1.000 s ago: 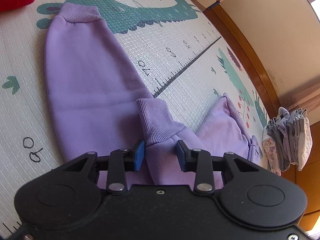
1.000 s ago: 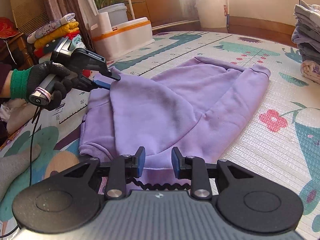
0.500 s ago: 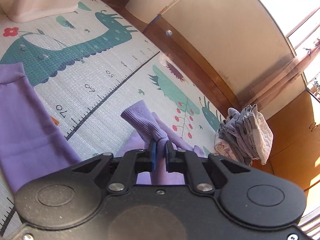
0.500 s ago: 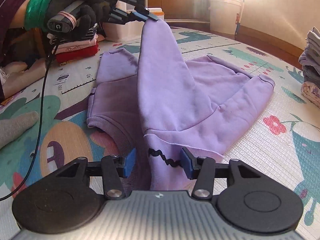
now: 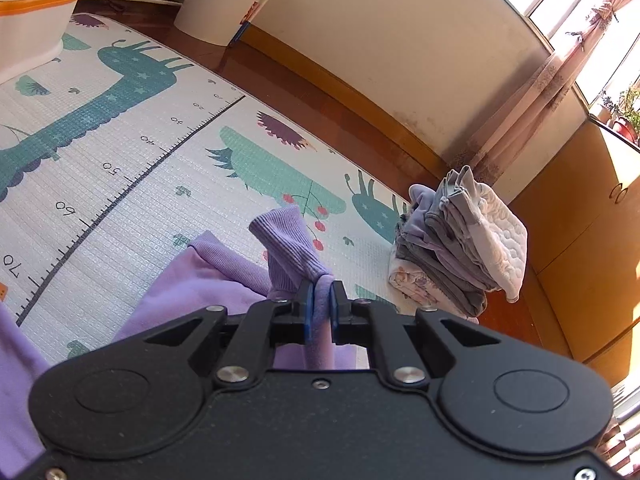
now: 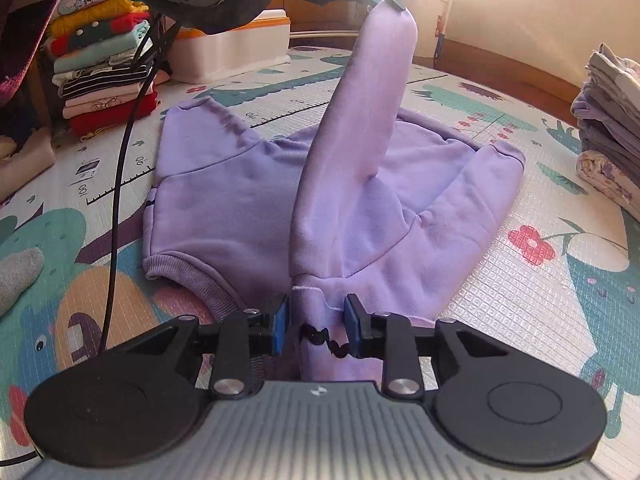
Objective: Fold clothes
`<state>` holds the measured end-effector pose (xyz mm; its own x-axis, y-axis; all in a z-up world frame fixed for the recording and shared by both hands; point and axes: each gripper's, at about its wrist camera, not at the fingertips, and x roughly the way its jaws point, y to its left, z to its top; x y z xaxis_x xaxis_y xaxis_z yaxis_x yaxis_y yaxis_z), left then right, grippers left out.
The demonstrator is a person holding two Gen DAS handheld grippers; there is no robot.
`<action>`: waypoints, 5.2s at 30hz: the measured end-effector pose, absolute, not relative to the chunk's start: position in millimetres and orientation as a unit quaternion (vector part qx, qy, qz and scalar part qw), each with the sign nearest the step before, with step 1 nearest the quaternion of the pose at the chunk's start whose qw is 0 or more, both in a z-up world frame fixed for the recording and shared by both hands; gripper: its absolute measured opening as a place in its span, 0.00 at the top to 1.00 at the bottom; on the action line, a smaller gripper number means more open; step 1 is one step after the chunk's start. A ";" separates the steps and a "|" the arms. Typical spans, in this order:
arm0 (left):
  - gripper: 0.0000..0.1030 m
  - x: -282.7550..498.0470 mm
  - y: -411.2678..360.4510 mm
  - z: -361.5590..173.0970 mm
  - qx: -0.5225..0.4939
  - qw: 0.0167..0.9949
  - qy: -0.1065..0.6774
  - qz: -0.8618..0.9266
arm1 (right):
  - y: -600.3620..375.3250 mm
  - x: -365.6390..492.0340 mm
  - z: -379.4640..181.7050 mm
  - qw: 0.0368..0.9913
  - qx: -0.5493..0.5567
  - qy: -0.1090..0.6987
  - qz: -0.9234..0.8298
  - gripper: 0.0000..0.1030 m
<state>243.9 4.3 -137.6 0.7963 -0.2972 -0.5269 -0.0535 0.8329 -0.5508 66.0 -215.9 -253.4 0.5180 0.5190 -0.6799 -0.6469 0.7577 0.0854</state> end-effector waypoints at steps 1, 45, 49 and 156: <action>0.95 247.4 0.6 -138.7 -0.278 0.906 0.313 -0.067 | -218.2 67.3 -254.2 0.866 -0.079 0.362 0.336 0.80; 0.94 339.1 -183.2 -240.5 0.060 0.918 0.384 -0.078 | -310.0 107.1 -334.1 0.721 0.431 0.472 0.269 0.89; 0.73 345.9 -160.5 -224.1 0.005 0.922 0.369 -0.115 | -314.0 105.9 -341.1 0.705 0.459 0.472 0.264 0.89; 0.92 330.7 -149.2 -235.8 0.035 0.909 0.365 -0.197 | -303.3 90.1 -295.4 0.763 0.377 0.447 0.275 0.80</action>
<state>330.7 -149.2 -235.8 0.6551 -0.3328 -0.6783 0.3842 0.9198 -0.0802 90.1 -303.3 -295.4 0.4495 0.7566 -0.4749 -0.0819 0.5643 0.8215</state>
